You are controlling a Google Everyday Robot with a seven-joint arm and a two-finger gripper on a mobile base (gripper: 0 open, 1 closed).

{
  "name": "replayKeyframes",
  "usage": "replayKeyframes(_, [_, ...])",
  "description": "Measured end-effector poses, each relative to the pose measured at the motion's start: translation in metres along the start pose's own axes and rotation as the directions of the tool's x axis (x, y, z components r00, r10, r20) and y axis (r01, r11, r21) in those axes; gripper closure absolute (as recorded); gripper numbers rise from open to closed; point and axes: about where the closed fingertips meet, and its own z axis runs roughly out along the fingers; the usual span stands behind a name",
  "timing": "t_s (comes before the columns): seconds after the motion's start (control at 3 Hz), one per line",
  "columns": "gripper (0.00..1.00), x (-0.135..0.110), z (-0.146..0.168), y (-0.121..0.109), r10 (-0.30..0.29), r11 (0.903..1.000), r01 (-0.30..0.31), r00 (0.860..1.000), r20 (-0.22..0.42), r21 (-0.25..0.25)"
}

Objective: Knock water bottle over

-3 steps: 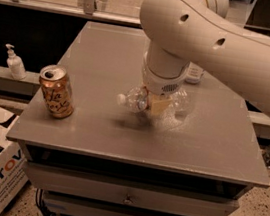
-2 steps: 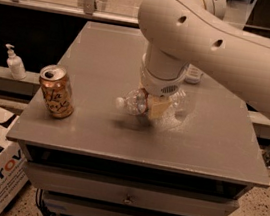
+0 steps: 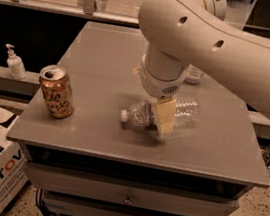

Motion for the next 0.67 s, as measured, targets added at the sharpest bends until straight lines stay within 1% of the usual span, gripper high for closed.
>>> replayKeyframes(0.33, [0.00, 0.0052, -0.0001, 0.0015, 0.042, 0.9991, -0.041, 0.998, 0.056, -0.012])
replayKeyframes(0.67, [0.00, 0.0086, 0.0037, 0.0056, 0.116, 0.9931, -0.111, 0.983, 0.143, -0.038])
